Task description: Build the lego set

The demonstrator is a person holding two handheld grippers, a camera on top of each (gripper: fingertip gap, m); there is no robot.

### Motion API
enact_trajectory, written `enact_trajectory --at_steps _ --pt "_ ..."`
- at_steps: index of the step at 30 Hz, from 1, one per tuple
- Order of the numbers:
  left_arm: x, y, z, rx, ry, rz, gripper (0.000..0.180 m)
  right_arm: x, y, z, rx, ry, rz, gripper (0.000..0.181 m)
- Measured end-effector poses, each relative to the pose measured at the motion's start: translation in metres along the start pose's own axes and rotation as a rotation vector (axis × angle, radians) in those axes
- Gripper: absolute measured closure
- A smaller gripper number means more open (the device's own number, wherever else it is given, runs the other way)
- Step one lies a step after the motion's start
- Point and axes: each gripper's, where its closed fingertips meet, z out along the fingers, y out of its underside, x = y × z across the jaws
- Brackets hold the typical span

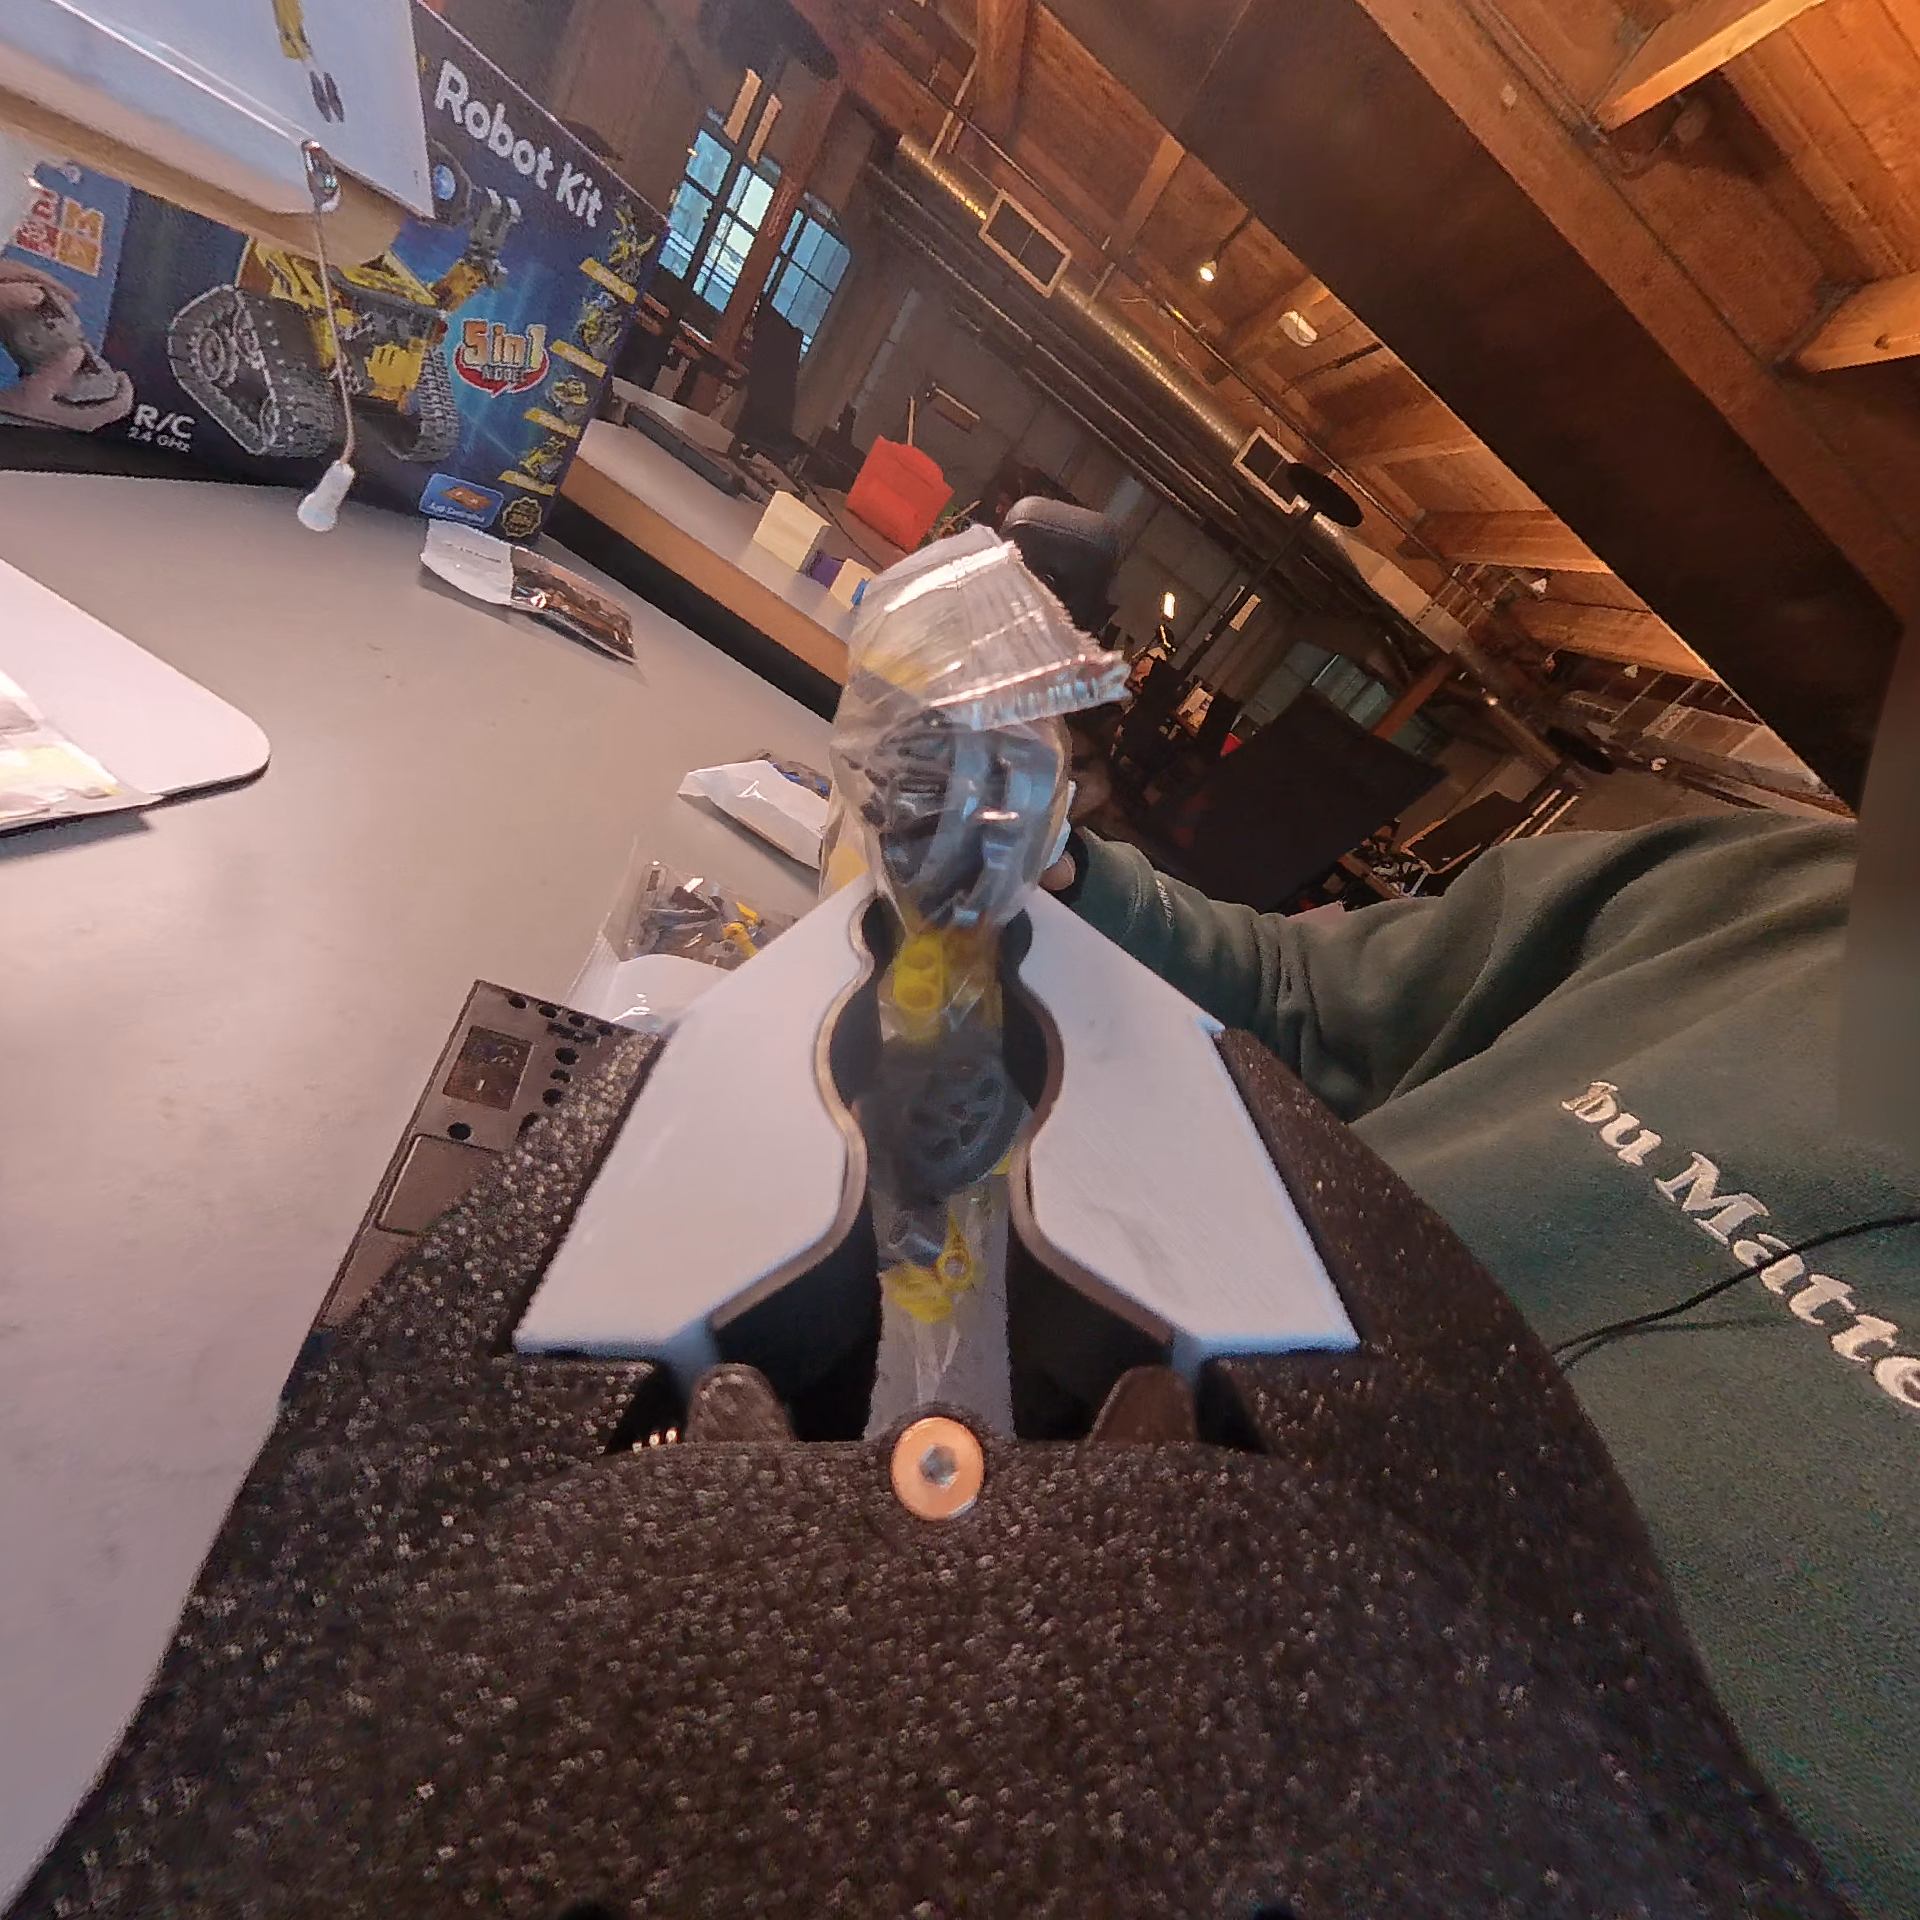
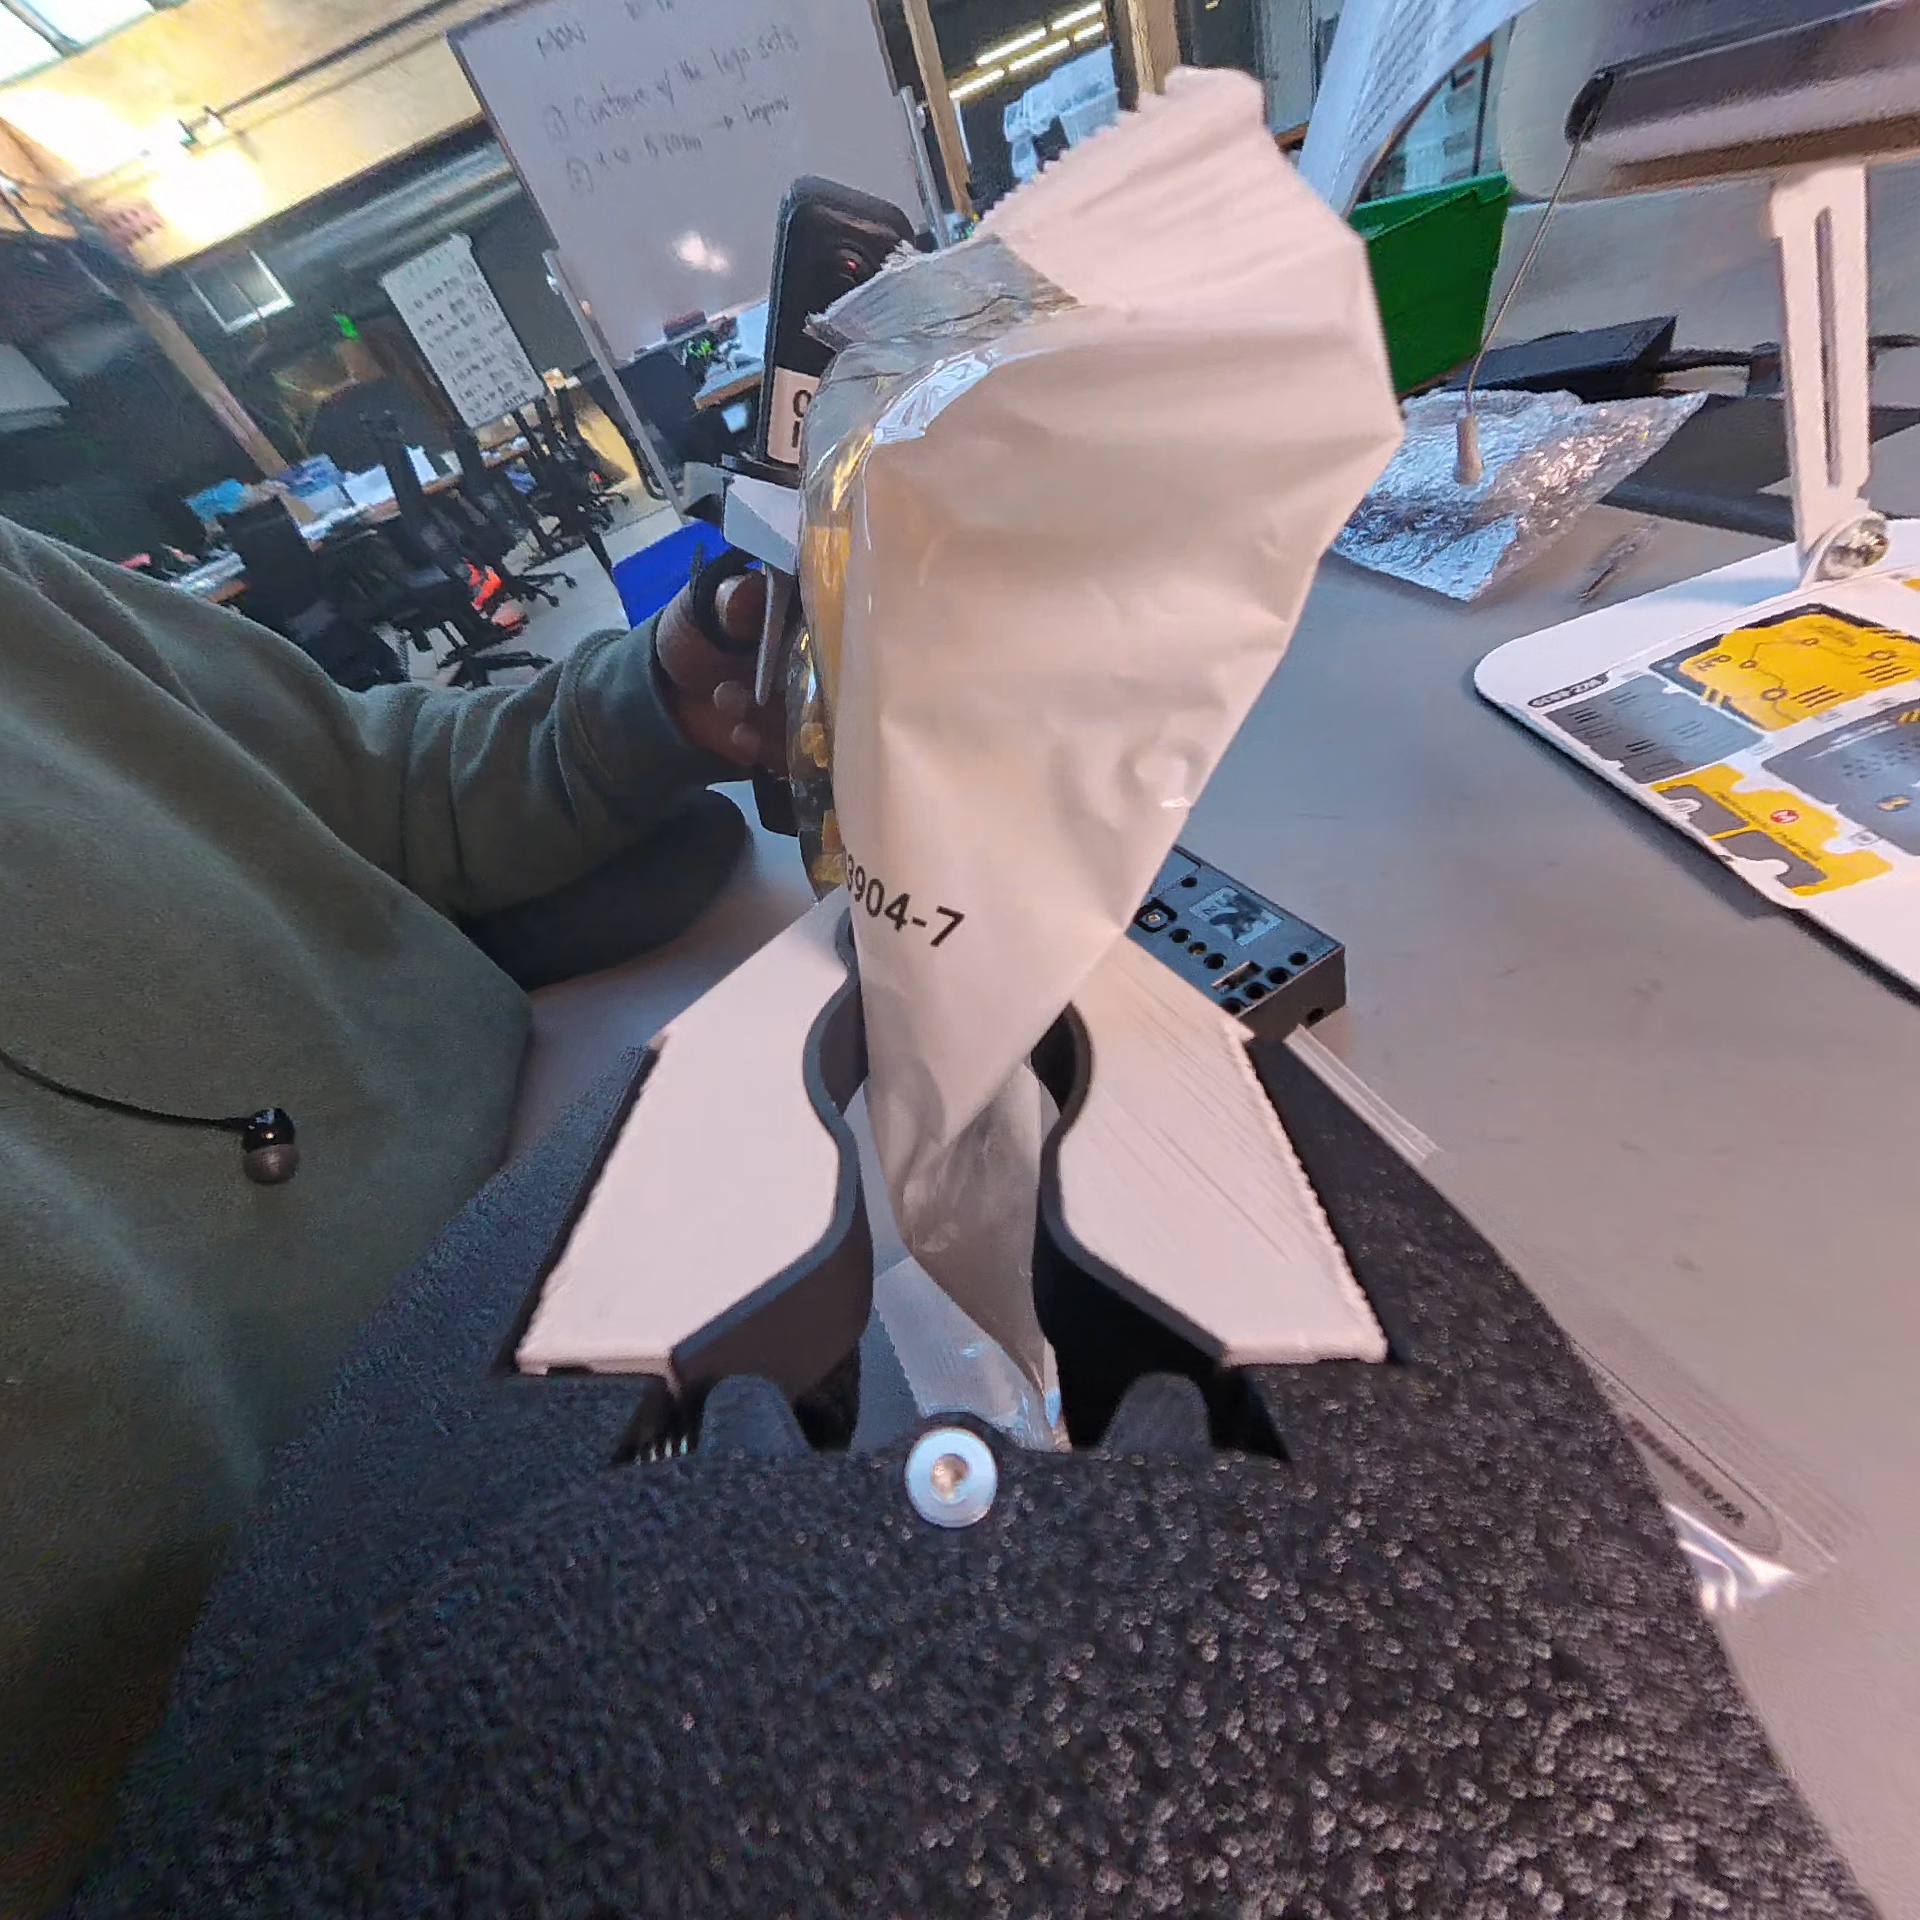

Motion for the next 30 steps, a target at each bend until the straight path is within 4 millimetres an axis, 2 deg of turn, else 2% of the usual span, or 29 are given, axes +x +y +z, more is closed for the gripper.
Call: enact_trajectory --at_steps 10,16,20,26,30 --pt "-0.013 -0.002 -0.004 0.069 -0.002 -0.094 0.159 -0.003 0.0 0.002 0.09 -0.132 0.228 0.158" --pt "-0.014 -0.012 -0.012 0.137 0.033 -0.133 0.154 -0.003 -0.012 -0.005 0.174 -0.179 0.27 0.158" --pt "-0.012 -0.012 -0.01 0.147 0.043 -0.122 0.153 -0.006 -0.014 -0.007 0.188 -0.152 0.156 0.158" --pt "0.007 -0.02 -0.011 0.195 0.114 -0.025 0.156 -0.021 -0.017 -0.004 0.198 -0.083 -0.125 0.158" --pt "0.01 -0.019 -0.01 0.2 0.123 -0.008 0.157 -0.025 -0.015 -0.003 0.186 -0.056 -0.215 0.157"
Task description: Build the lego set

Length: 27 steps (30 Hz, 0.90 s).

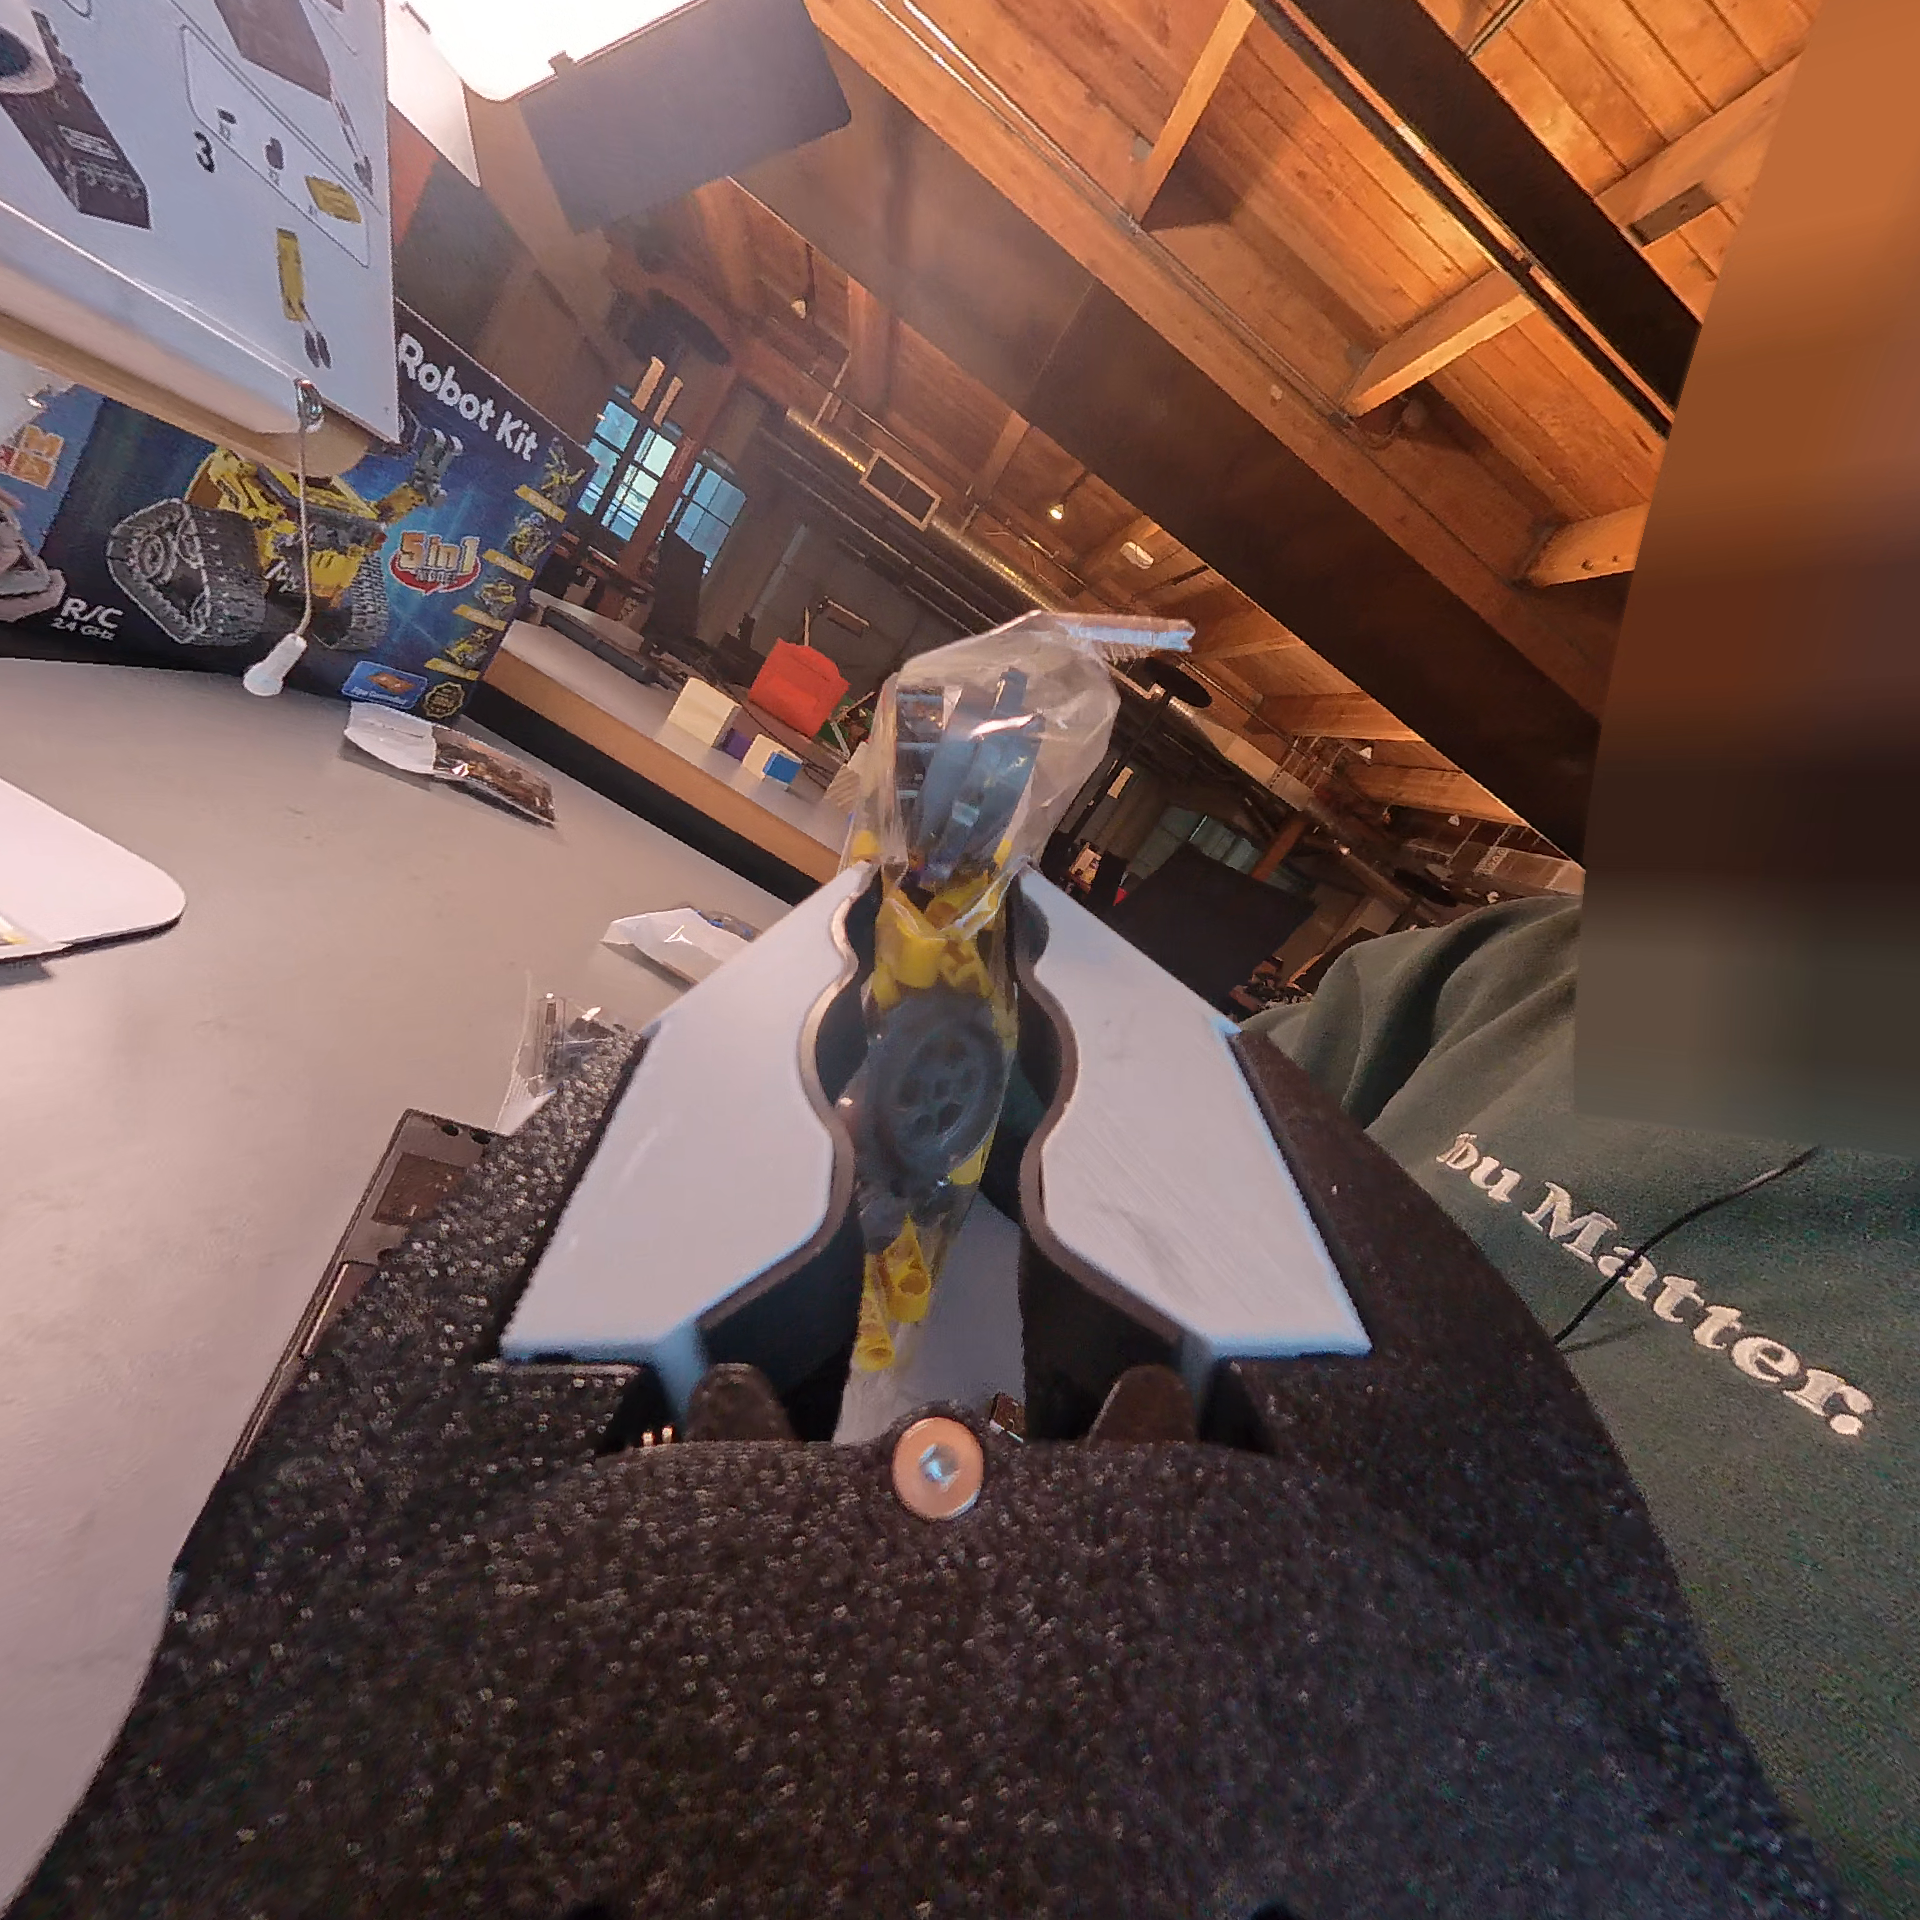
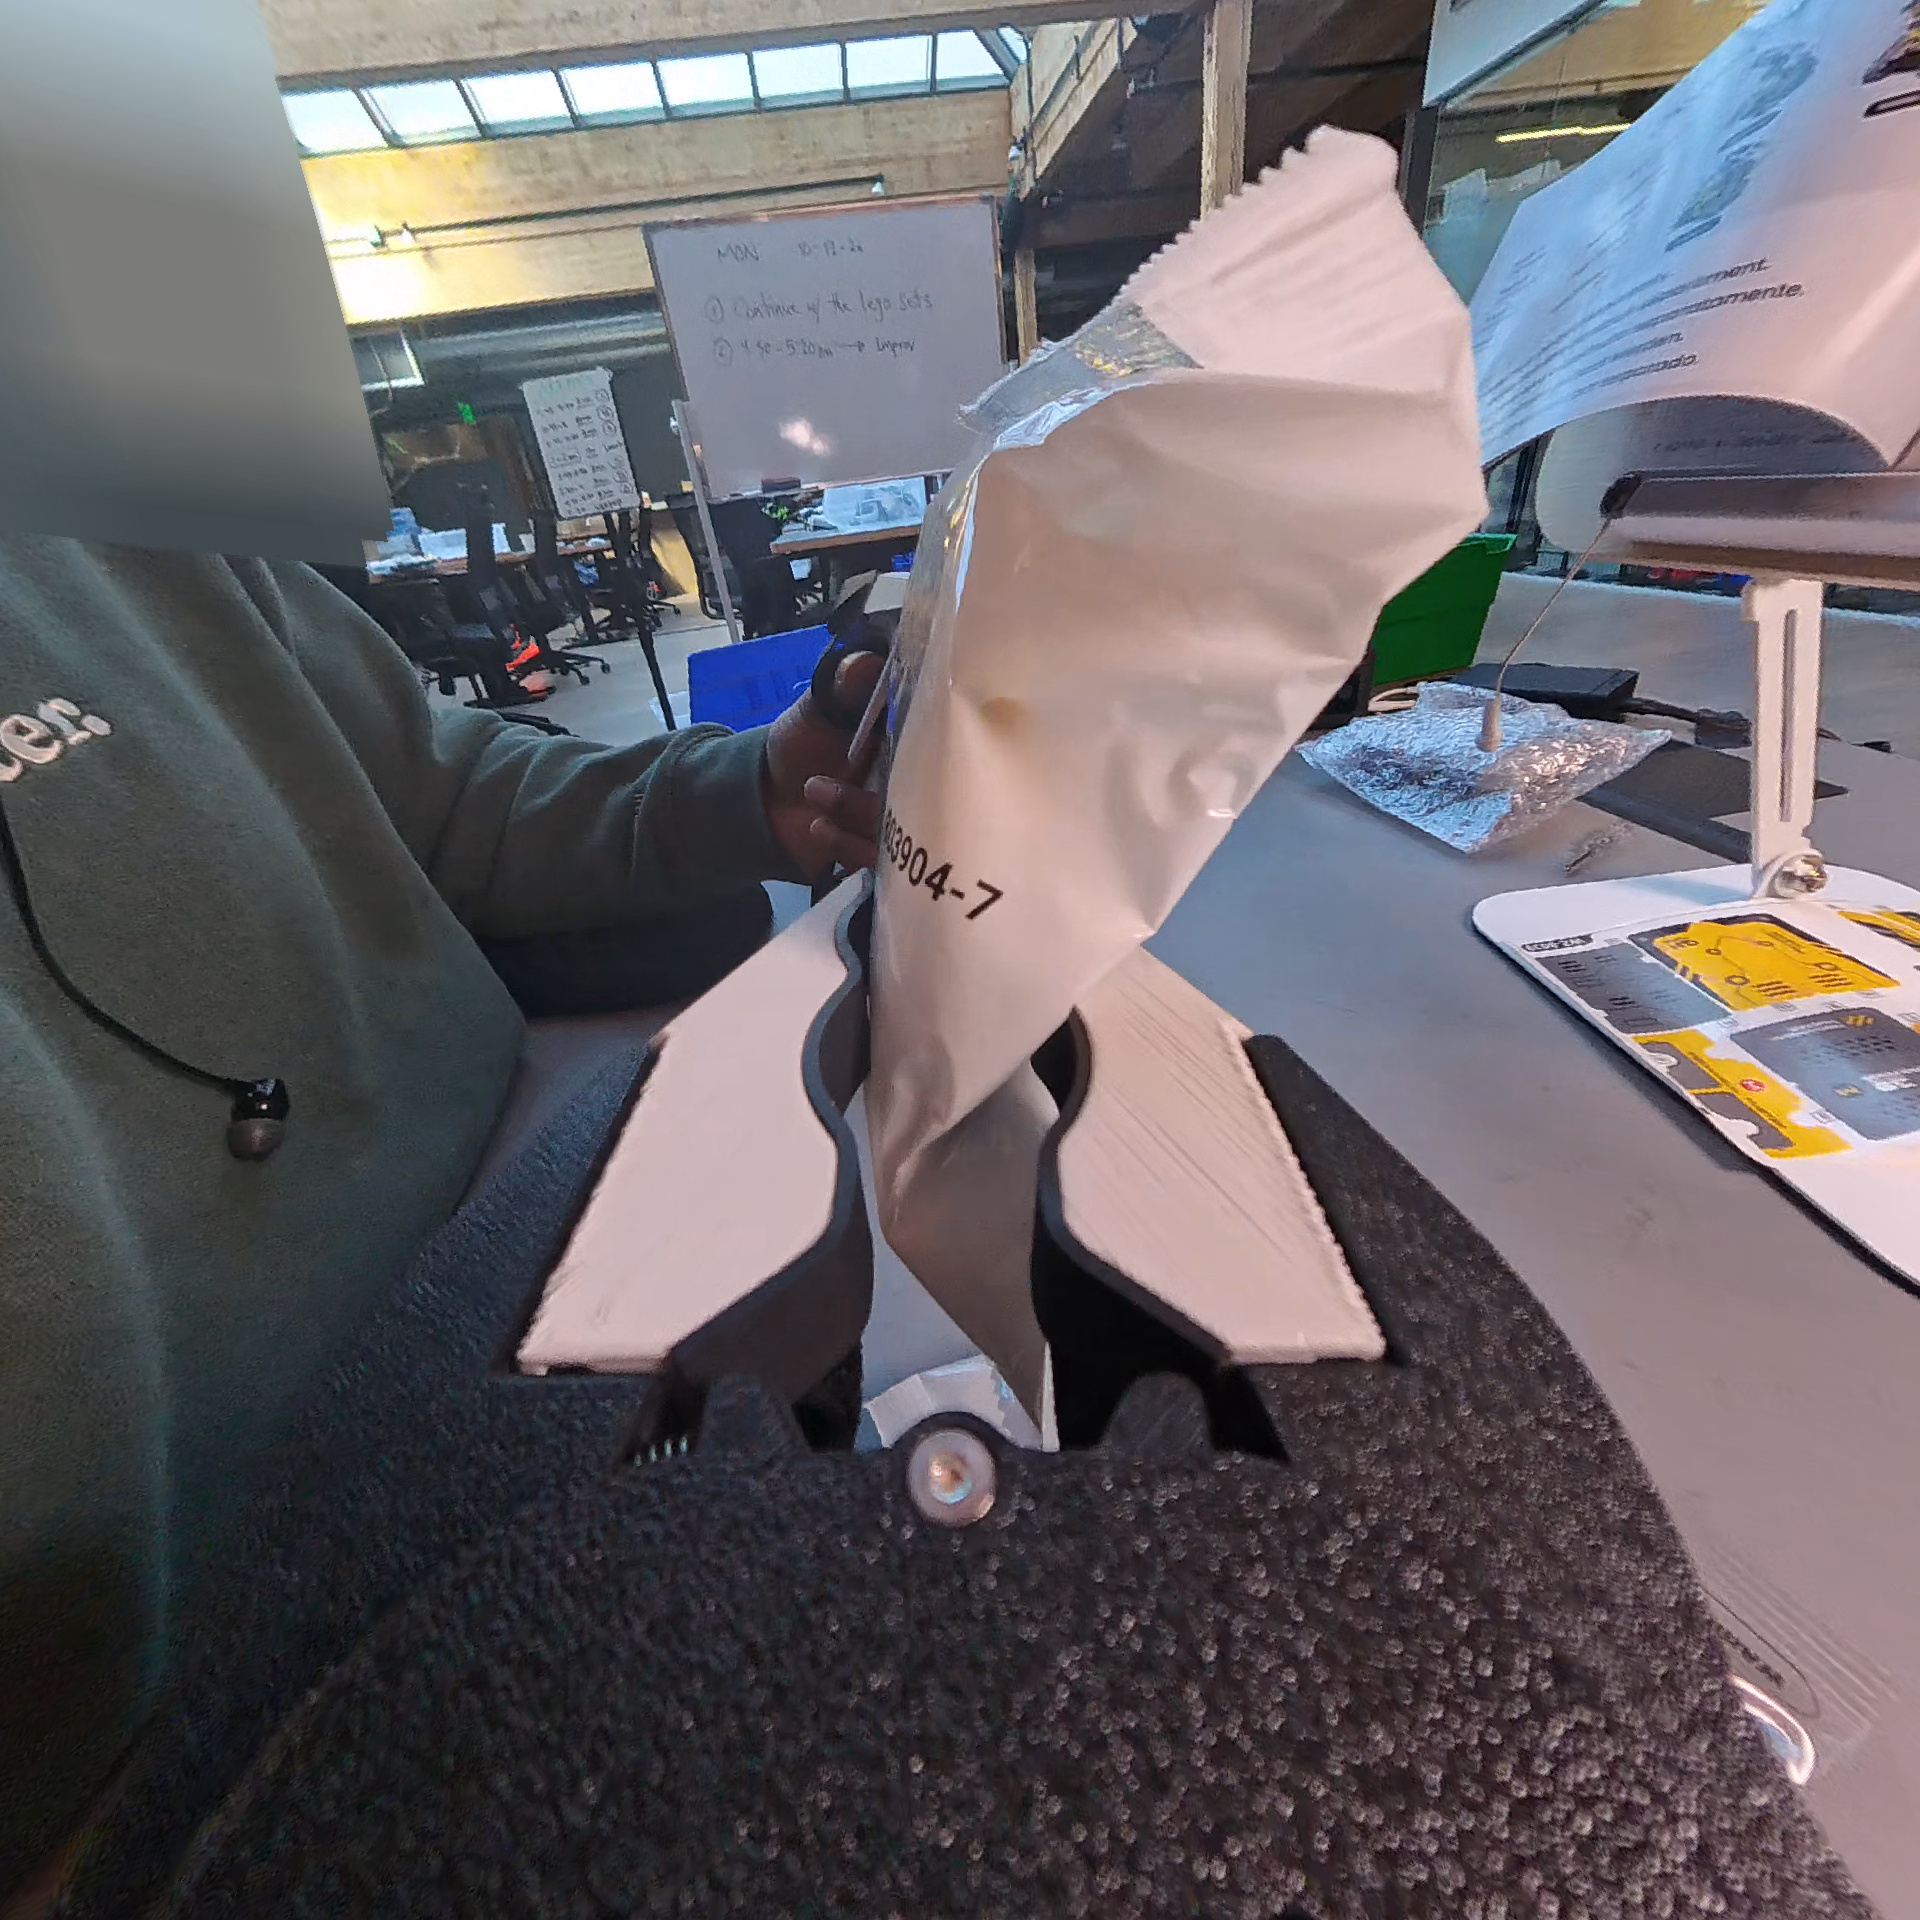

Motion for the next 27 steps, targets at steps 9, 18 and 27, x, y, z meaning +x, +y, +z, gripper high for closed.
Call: enact_trajectory --at_steps 9,18,27 --pt "-0.004 0.009 0.0 -0.071 -0.041 0.077 0.177 0.008 0.008 -0.001 -0.027 0.037 0.015 0.157" --pt "-0.006 0.011 0.0 -0.073 -0.045 0.06 0.179 0.009 0.011 -0.003 -0.033 0.037 0.059 0.155" --pt "-0.01 0.011 0.0 -0.052 -0.05 0.038 0.175 0.009 0.006 -0.004 -0.001 0.031 0.106 0.157"
